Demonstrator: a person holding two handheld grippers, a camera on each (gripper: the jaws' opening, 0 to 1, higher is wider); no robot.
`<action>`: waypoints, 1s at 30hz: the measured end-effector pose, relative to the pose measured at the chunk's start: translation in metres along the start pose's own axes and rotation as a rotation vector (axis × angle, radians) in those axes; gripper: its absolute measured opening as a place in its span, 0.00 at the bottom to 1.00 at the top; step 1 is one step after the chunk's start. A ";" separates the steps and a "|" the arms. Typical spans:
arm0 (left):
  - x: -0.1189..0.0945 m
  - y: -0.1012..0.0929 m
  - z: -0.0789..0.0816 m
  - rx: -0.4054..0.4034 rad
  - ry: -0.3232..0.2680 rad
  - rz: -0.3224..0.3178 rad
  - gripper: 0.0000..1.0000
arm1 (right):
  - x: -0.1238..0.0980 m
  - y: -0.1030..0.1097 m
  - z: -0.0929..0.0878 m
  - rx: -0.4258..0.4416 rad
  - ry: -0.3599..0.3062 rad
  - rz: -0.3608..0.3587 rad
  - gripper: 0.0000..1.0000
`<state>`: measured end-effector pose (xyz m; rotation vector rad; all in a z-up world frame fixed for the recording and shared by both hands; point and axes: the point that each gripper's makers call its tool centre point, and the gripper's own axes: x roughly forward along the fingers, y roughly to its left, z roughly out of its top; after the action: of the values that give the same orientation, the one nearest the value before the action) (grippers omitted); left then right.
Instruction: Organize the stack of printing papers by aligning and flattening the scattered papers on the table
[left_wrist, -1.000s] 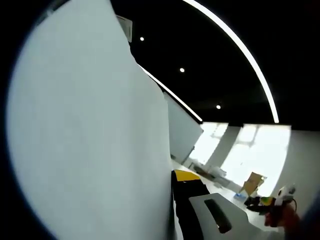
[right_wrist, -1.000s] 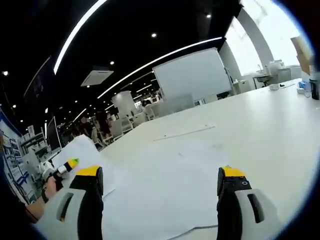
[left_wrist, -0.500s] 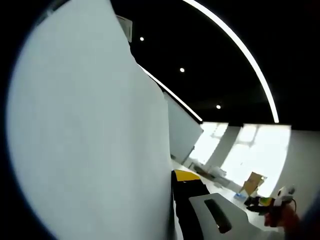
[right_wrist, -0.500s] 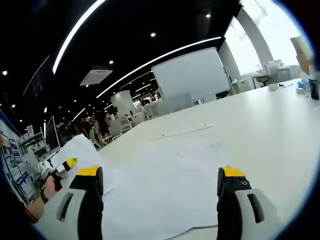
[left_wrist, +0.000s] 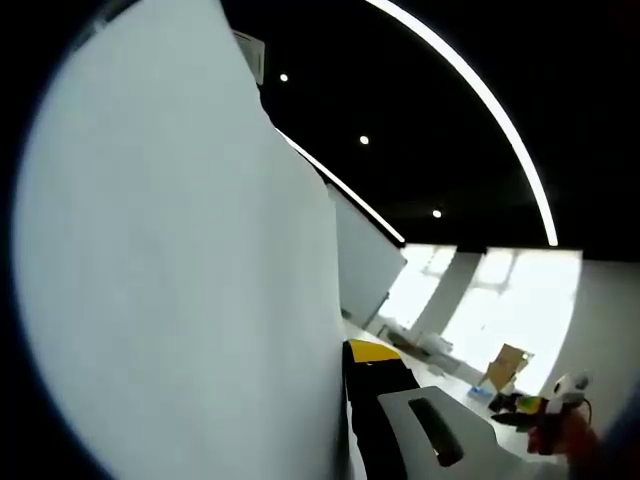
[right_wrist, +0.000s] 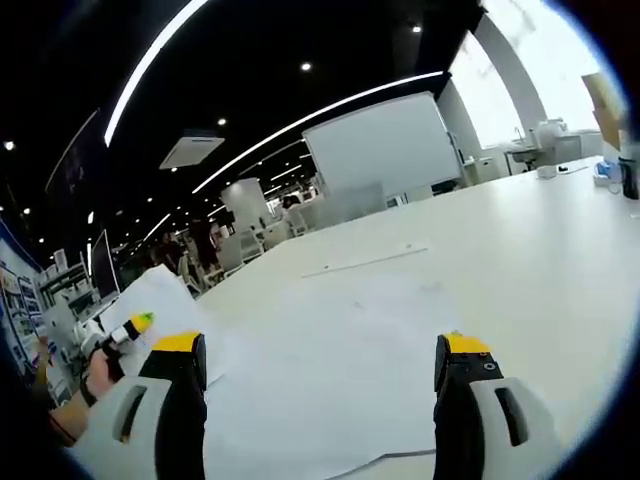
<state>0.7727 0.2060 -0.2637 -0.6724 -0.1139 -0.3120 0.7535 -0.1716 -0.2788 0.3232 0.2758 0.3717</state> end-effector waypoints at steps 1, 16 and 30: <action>0.000 0.000 0.000 0.000 0.000 0.000 0.06 | 0.000 0.000 0.000 0.001 0.001 0.000 0.90; 0.001 0.001 0.000 0.000 0.000 0.001 0.06 | 0.000 0.001 -0.002 0.003 0.003 0.000 0.90; 0.001 0.002 0.001 0.000 0.000 0.002 0.06 | 0.001 0.000 -0.003 0.004 0.005 -0.002 0.90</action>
<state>0.7740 0.2078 -0.2638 -0.6722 -0.1131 -0.3101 0.7535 -0.1699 -0.2818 0.3264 0.2817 0.3695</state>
